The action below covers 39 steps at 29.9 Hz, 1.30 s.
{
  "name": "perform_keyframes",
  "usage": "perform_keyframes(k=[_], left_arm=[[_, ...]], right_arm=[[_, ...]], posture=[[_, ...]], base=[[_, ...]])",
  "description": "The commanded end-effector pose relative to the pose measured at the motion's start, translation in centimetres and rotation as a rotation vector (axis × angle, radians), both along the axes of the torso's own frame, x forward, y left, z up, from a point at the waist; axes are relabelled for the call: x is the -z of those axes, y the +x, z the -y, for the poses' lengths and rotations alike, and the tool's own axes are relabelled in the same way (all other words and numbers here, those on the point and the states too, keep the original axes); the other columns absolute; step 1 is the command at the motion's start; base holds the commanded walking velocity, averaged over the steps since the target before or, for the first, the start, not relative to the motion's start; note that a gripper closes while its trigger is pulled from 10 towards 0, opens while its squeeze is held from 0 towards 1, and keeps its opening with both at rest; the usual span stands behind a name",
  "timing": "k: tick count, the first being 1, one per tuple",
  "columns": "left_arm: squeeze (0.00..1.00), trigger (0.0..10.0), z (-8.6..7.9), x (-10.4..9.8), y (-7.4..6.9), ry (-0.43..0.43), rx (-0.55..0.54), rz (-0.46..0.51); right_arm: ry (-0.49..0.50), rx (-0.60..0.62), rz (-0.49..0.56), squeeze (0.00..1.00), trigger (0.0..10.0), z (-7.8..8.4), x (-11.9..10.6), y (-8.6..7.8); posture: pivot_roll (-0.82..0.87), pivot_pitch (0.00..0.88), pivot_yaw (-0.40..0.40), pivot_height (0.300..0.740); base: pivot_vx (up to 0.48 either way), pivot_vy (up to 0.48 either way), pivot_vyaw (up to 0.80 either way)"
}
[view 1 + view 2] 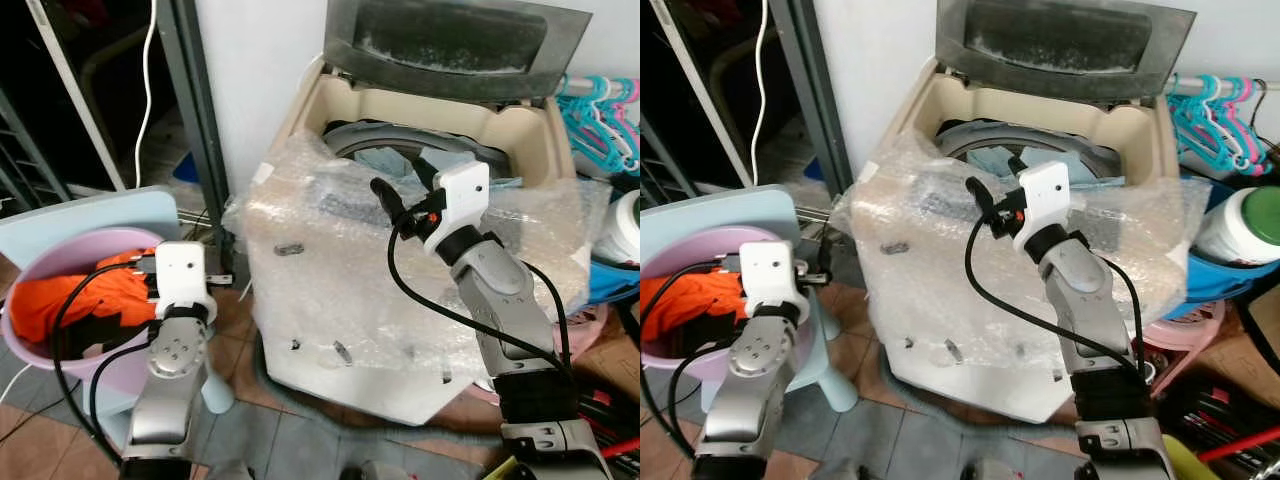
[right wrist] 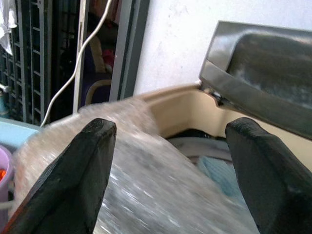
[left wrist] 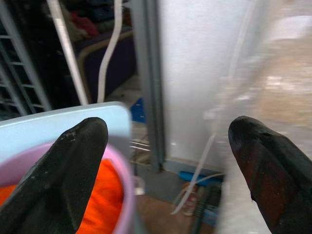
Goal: Clothes washing
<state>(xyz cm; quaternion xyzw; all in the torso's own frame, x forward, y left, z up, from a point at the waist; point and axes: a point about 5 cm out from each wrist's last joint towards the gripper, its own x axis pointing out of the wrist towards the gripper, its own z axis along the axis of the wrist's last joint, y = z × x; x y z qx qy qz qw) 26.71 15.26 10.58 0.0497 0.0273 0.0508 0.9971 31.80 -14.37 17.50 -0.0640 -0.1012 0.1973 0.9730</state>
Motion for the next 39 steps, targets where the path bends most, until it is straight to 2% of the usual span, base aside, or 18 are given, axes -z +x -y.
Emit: perform_keyframes(k=[1, 13, 14, 15, 18, 20, 24, 32, 39], left_arm=[[0.00, 10.0, -0.5, -0.1, 0.1, 0.012, -0.011, -0.002], [0.00, 10.0, -0.6, -0.1, 0.2, 0.018, -0.025, -0.013], [0.00, 10.0, -0.6, -0.1, 0.2, 0.020, -0.026, -0.014], [0.00, 10.0, -0.6, -0.1, 0.3, 0.023, -0.025, -0.014], [0.00, 10.0, -0.8, 0.3, 0.5, 0.051, -0.053, -0.052], [0.00, 10.0, -0.6, -0.2, 0.7, 0.038, -0.042, -0.006], [0.00, 10.0, -0.4, -0.4, 0.8, 0.032, -0.028, 0.005], [0.00, 10.0, -0.2, -0.7, 0.8, 0.021, -0.009, 0.022], [0.00, 10.0, -0.5, -0.3, 0.7, 0.031, -0.023, 0.004]], right_arm=[[-0.002, 0.014, 0.038, 1.00, 10.0, -0.4, -0.7, -0.2], [-0.009, 0.089, 0.028, 1.00, 10.0, -1.1, 0.0, -1.1], [-0.009, 0.091, 0.026, 0.93, 10.0, -1.2, 0.1, -1.2], [-0.013, 0.090, 0.021, 0.00, 10.0, -1.4, 0.2, -1.4], [-0.030, 0.086, 0.027, 0.00, 10.0, -1.4, 0.2, -1.7], [-0.016, 0.091, 0.007, 0.00, 10.0, -1.1, 0.3, -2.0], [-0.023, 0.089, 0.013, 0.00, 10.0, -0.8, 0.3, -2.1], [-0.009, 0.066, 0.023, 0.00, 10.0, -1.6, -0.2, -2.1], [-0.014, 0.073, 0.026, 0.00, 10.0, -1.2, -0.3, -1.8]], posture=[[-0.04, 0.000, -0.018, 0.740], [-0.03, 0.000, -0.018, 0.740], [-0.04, 0.000, -0.015, 0.740], [-0.04, 0.000, -0.012, 0.740], [-0.04, 0.000, -0.009, 0.740], [-0.05, 0.000, -0.008, 0.740], [-0.05, 0.000, -0.010, 0.740], [-0.05, 0.000, -0.013, 0.740], [-0.05, 0.000, -0.012, 0.740]], base=[[0.000, 0.480, 0.00], [0.000, 0.480, 0.00], [0.000, 0.480, 0.00], [0.000, 0.480, 0.00], [0.000, 0.480, 0.00], [0.000, 0.480, 0.00], [0.000, 0.148, 0.00], [0.000, 0.000, 0.80], [0.000, 0.000, 0.79]])
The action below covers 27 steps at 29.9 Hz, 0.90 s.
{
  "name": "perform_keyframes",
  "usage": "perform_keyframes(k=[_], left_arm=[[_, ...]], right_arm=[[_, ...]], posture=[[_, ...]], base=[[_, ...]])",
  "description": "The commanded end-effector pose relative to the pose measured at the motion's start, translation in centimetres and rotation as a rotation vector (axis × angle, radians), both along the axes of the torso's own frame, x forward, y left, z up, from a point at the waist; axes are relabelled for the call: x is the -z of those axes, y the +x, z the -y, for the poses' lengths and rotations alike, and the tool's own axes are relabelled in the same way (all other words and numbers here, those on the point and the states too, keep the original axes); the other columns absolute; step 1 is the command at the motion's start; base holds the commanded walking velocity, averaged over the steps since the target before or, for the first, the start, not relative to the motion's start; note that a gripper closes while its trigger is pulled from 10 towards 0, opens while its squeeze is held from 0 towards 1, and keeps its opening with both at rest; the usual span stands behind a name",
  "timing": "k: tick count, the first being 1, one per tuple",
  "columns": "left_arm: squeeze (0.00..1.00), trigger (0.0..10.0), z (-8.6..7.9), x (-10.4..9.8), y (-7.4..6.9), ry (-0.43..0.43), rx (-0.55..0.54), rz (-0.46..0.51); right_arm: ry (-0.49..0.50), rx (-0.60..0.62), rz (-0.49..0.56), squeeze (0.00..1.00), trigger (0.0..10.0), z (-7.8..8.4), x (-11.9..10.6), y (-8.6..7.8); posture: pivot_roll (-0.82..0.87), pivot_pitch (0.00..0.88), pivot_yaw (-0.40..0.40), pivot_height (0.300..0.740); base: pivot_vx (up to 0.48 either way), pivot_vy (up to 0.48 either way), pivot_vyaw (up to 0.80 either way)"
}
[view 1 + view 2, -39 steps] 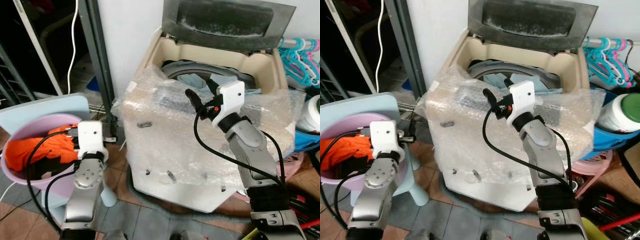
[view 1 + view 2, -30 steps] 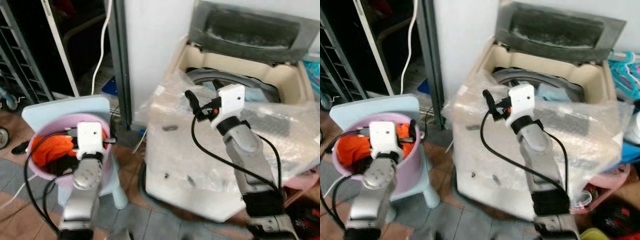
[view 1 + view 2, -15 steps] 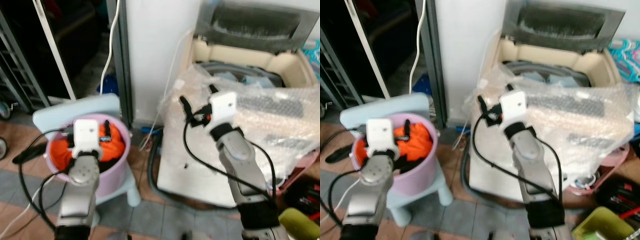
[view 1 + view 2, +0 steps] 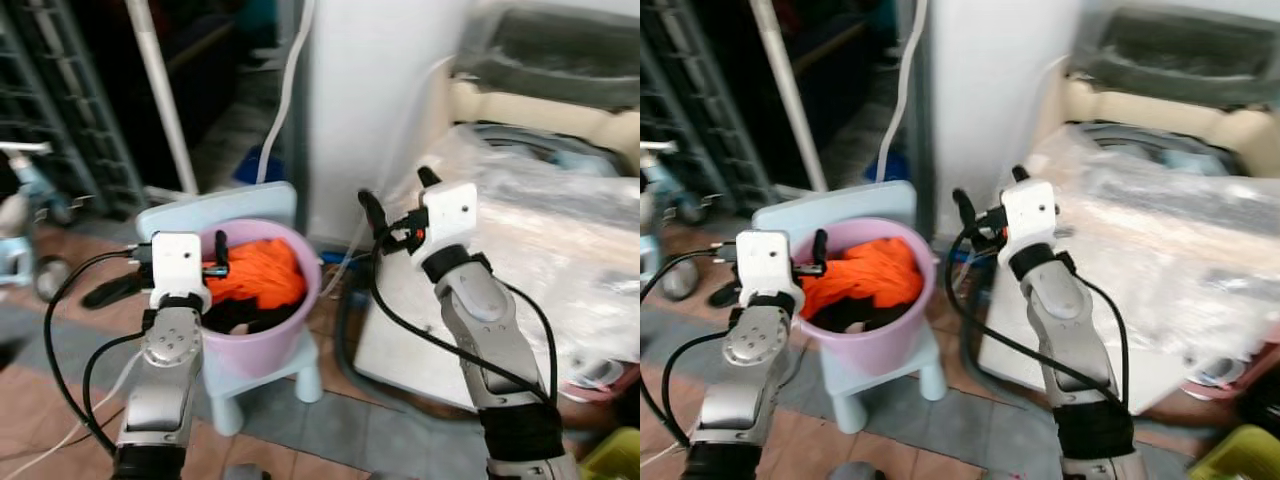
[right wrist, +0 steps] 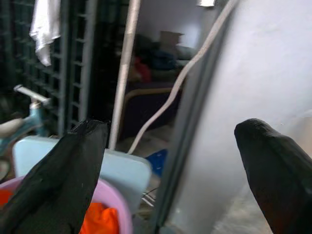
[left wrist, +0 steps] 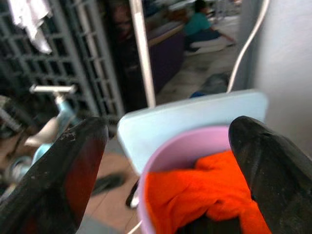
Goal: Clothes washing
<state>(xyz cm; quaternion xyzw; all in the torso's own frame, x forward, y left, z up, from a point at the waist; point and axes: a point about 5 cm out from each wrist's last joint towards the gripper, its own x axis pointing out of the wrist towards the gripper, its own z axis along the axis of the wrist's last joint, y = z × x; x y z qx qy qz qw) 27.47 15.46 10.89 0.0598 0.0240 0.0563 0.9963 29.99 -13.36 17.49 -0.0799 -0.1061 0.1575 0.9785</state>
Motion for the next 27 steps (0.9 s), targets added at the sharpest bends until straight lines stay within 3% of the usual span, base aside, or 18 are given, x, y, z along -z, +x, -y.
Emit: perform_keyframes(k=[1, 9, 14, 16, 20, 22, 27], left_arm=[[0.00, 10.0, -0.4, 0.0, -0.1, 0.011, -0.014, -0.004], [0.00, 10.0, -0.7, 0.3, -0.2, 0.018, -0.025, -0.028], [0.00, 10.0, -0.8, 0.3, -0.3, 0.027, -0.009, -0.030], [0.00, 10.0, -0.9, 0.4, -0.4, 0.005, -0.021, -0.038], [0.00, 10.0, -0.8, 0.4, -0.6, 0.005, -0.020, -0.044], [0.00, 10.0, -1.0, 0.6, -0.7, 0.011, -0.031, -0.060], [0.00, 10.0, -1.4, 0.7, -0.7, 0.020, -0.046, -0.073]], right_arm=[[0.005, -0.008, 0.007, 0.00, 10.0, -0.1, -0.3, 0.1], [0.009, -0.020, -0.005, 0.00, 10.0, -0.6, -0.1, -0.1], [0.017, -0.003, -0.036, 0.00, 10.0, -0.7, 0.6, -0.2], [-0.033, 0.023, -0.113, 0.00, 10.0, -0.5, 2.1, -0.1], [-0.040, 0.038, -0.240, 0.00, 10.0, -0.2, 4.3, -0.4], [-0.072, 0.032, -0.363, 0.00, 10.0, -0.2, 6.4, -0.8], [-0.117, 0.013, -0.456, 0.00, 10.0, -0.4, 7.9, -1.2]], posture=[[-0.05, 0.000, -0.012, 0.740], [-0.04, 0.000, -0.013, 0.740], [-0.04, 0.000, -0.009, 0.740], [-0.04, 0.000, -0.011, 0.740], [-0.03, 0.000, -0.015, 0.740], [-0.03, 0.000, -0.018, 0.740], [-0.02, 0.000, -0.018, 0.740]], base=[[0.000, 0.000, 0.79], [0.000, 0.000, 0.79], [0.221, 0.000, 0.22], [0.456, 0.000, 0.00], [0.458, 0.000, 0.00], [0.454, 0.000, 0.00], [0.447, 0.000, 0.00]])
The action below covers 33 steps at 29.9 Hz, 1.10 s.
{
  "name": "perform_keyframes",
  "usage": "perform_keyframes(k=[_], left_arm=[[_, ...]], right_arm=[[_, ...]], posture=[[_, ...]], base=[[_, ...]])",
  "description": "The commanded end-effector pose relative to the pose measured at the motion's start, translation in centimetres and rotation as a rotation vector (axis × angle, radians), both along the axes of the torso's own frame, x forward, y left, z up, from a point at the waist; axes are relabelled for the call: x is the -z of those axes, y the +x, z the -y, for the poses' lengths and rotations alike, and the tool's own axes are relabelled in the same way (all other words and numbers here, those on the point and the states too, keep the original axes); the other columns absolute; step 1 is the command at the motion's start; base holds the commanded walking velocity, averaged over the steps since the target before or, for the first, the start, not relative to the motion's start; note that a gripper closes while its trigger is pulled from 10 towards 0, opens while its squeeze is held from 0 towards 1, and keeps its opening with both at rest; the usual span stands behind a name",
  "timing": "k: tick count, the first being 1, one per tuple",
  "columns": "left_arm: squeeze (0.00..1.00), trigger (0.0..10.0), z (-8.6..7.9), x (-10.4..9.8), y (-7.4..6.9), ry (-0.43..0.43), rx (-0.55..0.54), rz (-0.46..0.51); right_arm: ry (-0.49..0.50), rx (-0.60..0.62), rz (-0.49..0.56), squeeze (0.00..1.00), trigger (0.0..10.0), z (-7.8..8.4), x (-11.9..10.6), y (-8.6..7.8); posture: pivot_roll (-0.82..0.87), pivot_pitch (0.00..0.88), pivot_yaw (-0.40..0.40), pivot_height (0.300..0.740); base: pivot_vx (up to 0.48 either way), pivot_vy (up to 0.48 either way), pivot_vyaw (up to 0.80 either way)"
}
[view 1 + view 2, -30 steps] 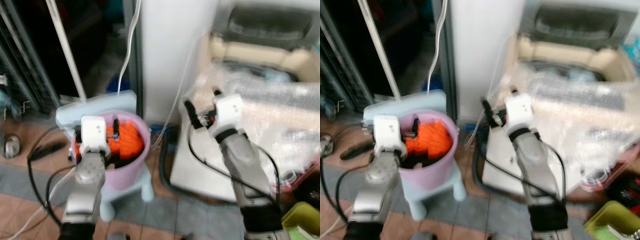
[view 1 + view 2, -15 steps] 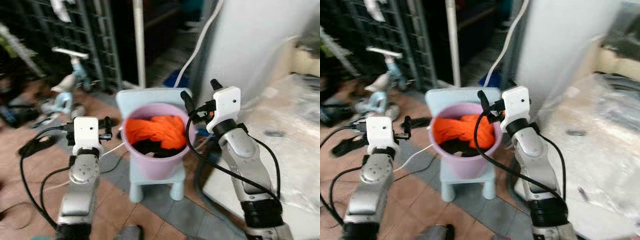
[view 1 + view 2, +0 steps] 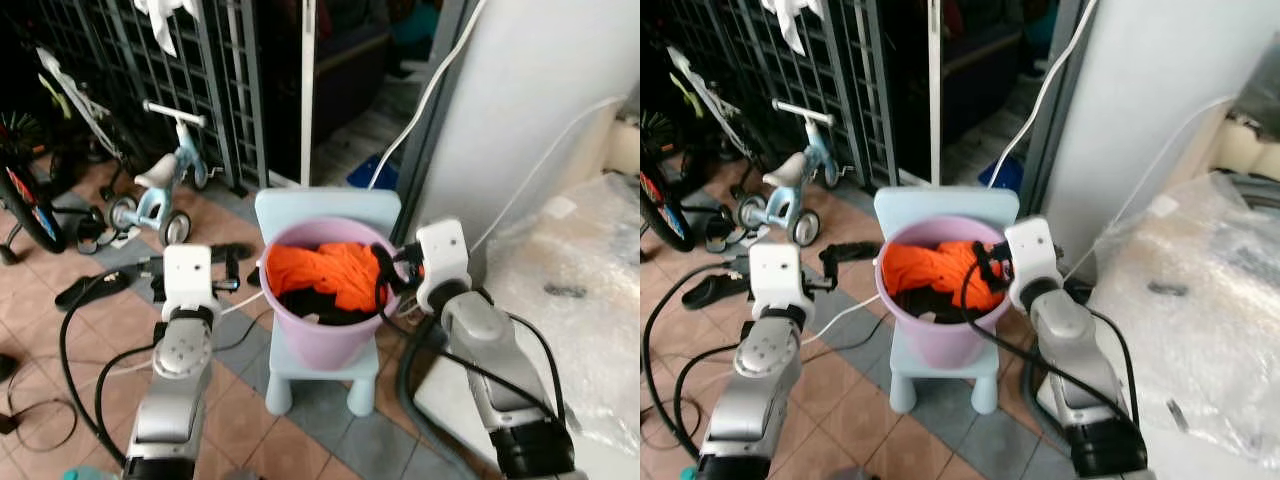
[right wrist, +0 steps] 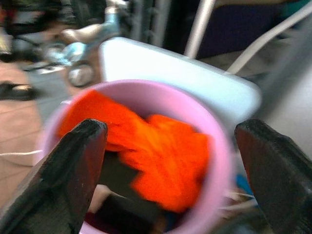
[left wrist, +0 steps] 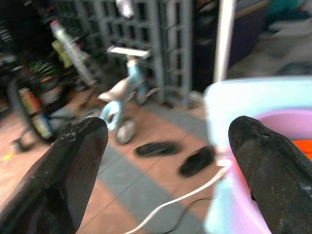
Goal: Clothes washing
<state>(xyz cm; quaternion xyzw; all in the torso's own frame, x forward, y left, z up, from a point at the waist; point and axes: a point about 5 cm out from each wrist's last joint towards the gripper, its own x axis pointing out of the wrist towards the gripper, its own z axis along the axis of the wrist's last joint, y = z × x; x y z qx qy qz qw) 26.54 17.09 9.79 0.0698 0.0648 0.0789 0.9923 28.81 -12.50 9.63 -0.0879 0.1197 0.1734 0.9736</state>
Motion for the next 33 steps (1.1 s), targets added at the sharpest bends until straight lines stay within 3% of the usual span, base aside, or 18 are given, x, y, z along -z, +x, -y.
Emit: perform_keyframes(k=[1, 8, 18, 27, 33], left_arm=[[0.00, 10.0, 0.2, -0.4, 0.2, 0.004, 0.004, 0.007], [0.00, 10.0, 0.2, -0.5, 0.2, 0.009, 0.001, 0.009], [0.00, 10.0, 0.1, -0.5, 0.0, 0.022, -0.016, 0.004], [0.00, 10.0, -0.6, 0.0, -1.8, 0.051, -0.030, -0.037], [0.00, 10.0, -1.5, 0.3, -3.1, 0.073, -0.029, -0.075]], right_arm=[[-0.011, 0.007, -0.025, 0.00, 10.0, 0.4, 0.2, -0.1], [-0.030, -0.016, -0.046, 0.00, 10.0, 0.2, 0.5, -0.1], [-0.029, -0.023, -0.086, 0.00, 10.0, -0.2, 1.3, -0.5], [0.016, 0.040, -0.082, 0.00, 10.0, -0.3, 1.3, -0.3], [0.029, 0.095, -0.091, 0.00, 10.0, -0.5, 1.6, 0.2]], posture=[[-0.02, 0.000, -0.017, 0.740], [-0.02, 0.000, -0.016, 0.740], [-0.01, 0.000, -0.024, 0.740], [0.03, 0.000, -0.044, 0.740], [0.06, 0.035, -0.045, 0.740]], base=[[0.439, 0.000, 0.00], [0.417, 0.075, 0.00], [0.000, 0.000, 0.42], [0.000, 0.000, 0.00], [0.000, 0.000, 0.72]])
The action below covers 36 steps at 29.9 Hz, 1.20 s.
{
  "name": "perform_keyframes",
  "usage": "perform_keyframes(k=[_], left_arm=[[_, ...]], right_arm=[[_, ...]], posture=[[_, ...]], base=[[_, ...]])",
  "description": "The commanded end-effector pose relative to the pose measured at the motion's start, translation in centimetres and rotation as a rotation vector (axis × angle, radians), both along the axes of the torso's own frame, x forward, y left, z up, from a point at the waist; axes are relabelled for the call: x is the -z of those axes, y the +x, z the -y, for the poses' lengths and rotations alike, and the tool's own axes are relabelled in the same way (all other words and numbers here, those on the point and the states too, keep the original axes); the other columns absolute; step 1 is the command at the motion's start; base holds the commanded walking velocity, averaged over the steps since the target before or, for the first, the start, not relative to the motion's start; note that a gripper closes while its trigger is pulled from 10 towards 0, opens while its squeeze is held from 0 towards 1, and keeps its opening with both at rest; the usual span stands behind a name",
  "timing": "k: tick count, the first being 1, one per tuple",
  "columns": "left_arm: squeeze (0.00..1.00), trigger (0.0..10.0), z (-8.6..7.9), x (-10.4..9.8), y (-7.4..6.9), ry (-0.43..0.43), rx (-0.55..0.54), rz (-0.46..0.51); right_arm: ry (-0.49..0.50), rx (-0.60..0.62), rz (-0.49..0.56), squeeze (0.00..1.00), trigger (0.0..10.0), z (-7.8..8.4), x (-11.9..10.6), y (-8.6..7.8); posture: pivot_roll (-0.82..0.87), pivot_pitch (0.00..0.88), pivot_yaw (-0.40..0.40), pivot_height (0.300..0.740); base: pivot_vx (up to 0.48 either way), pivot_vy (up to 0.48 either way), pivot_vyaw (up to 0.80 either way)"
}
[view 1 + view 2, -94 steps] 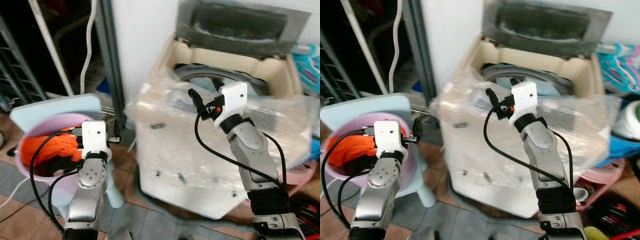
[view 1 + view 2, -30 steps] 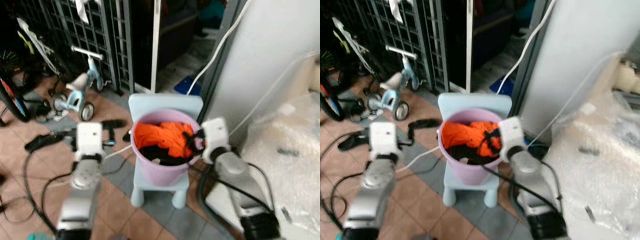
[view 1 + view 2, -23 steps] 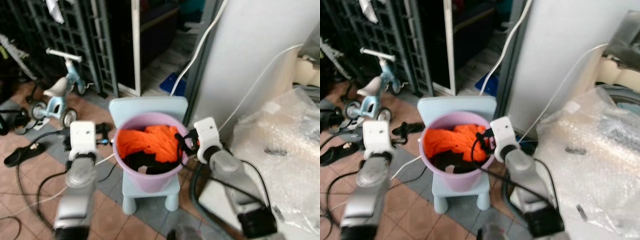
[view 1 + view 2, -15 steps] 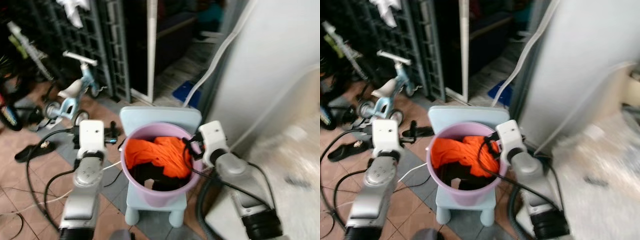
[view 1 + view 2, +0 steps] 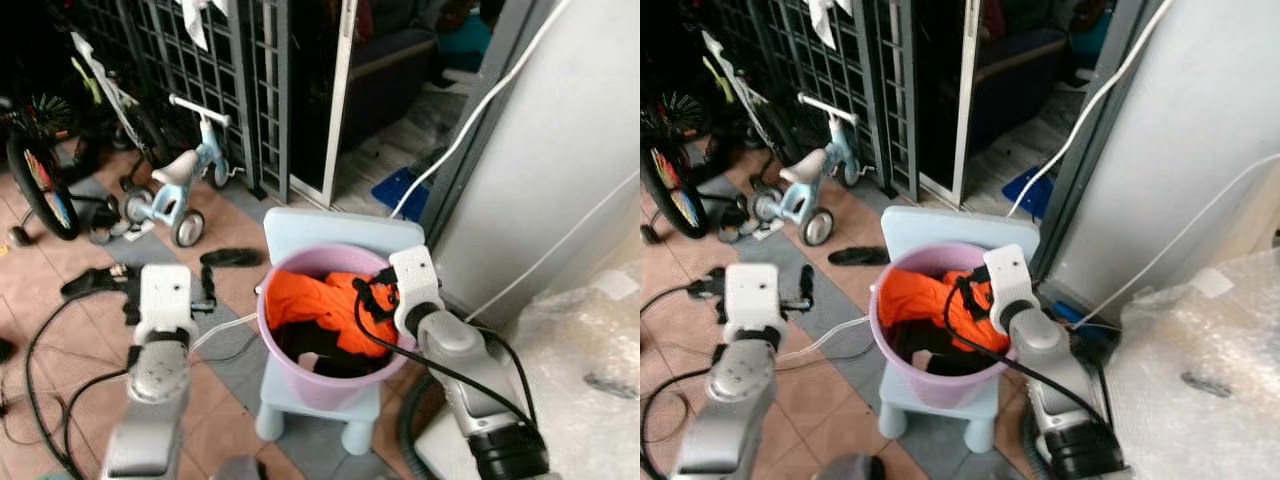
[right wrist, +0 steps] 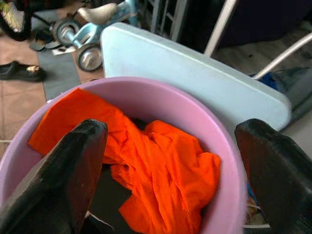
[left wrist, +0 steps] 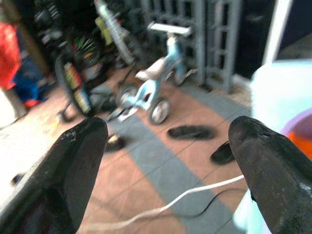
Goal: Clothes washing
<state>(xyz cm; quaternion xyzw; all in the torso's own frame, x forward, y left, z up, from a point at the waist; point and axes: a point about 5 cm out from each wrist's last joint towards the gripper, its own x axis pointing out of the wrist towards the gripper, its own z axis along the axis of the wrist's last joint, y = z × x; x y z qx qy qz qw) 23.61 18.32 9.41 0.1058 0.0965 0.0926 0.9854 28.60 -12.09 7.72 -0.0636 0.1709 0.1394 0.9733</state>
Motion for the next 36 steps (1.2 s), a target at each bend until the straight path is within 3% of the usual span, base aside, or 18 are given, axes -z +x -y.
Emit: perform_keyframes(k=[1, 7, 15, 21, 26, 28, 30, 36], left_arm=[[0.00, 10.0, -0.3, -0.1, -0.4, 0.006, 0.001, -0.017], [0.00, 10.0, -0.2, -0.1, -1.8, 0.012, 0.015, -0.058], [0.00, 10.0, -0.6, -0.8, -3.3, 0.002, 0.004, -0.076], [0.00, 10.0, 0.2, -1.2, -5.0, 0.000, 0.069, -0.112], [0.00, 10.0, 0.4, -1.4, -5.9, 0.004, 0.084, -0.124], [0.00, 10.0, 0.2, -1.6, -7.3, -0.006, 0.051, -0.150], [0.00, 10.0, 0.2, -1.7, -7.4, -0.007, 0.051, -0.153], [0.00, 10.0, 0.4, -3.0, -9.1, -0.009, 0.028, -0.138]], right_arm=[[0.013, 0.042, 0.007, 0.00, 10.0, -0.1, -0.3, 0.7], [0.071, 0.130, -0.058, 0.00, 10.0, -0.2, 0.5, 0.5], [0.003, 0.219, -0.135, 0.00, 10.0, 1.0, 1.9, 0.7], [-0.029, 0.276, -0.196, 0.00, 10.0, 1.8, 2.9, 1.0], [-0.035, 0.254, -0.213, 0.00, 10.0, 1.3, 3.4, 1.6], [-0.045, 0.208, -0.222, 0.00, 10.0, 0.5, 3.7, 2.6], [-0.046, 0.208, -0.222, 0.00, 10.0, 0.4, 3.7, 2.7], [-0.109, 0.146, -0.154, 0.00, 10.0, -1.2, 3.1, 4.3]], posture=[[0.07, 0.051, -0.044, 0.740], [0.09, 0.111, -0.051, 0.740], [0.10, 0.181, -0.060, 0.740], [0.11, 0.258, -0.073, 0.740], [0.13, 0.289, -0.085, 0.740], [0.15, 0.319, -0.099, 0.740], [0.15, 0.319, -0.099, 0.740], [0.19, 0.379, -0.134, 0.740]], base=[[0.000, 0.000, 0.80], [0.000, 0.000, 0.67], [0.000, 0.000, 0.00], [0.000, 0.000, 0.00], [0.000, 0.000, 0.00], [0.000, 0.000, 0.00], [0.000, 0.000, 0.00], [0.000, 0.000, 0.00]])
